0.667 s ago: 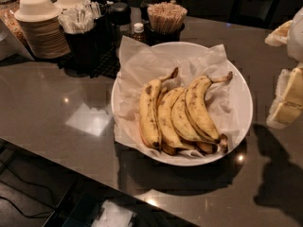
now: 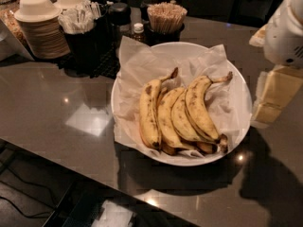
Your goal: Pick banana from white bowl
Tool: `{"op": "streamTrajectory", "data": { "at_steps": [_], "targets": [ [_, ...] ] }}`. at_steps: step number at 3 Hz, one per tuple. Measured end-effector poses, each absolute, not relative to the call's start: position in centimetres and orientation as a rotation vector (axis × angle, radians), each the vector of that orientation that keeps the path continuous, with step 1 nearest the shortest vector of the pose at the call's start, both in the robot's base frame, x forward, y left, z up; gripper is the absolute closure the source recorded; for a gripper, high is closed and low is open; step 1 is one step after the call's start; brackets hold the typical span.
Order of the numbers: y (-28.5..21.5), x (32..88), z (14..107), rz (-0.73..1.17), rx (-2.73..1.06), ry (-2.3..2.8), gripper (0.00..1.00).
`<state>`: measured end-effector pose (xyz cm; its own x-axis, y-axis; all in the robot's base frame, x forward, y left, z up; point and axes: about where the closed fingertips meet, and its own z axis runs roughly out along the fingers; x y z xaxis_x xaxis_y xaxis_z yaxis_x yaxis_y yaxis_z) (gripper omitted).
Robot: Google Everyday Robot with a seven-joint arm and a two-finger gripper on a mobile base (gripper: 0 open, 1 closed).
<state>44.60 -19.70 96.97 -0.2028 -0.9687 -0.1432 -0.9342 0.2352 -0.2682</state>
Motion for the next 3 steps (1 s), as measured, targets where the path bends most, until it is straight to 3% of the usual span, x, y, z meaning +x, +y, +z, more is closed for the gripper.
{"op": "streamTrajectory", "data": {
  "at_steps": [1, 2, 3],
  "targets": [
    [-19.8, 44.8, 97.0, -0.199, -1.777, 2.234, 0.0],
    [-19.7, 44.6, 96.7, -0.046, -1.732, 2.256, 0.0],
    [-23.4, 45.2, 95.6, 0.293, -1.49, 2.409, 0.0]
  ]
}}
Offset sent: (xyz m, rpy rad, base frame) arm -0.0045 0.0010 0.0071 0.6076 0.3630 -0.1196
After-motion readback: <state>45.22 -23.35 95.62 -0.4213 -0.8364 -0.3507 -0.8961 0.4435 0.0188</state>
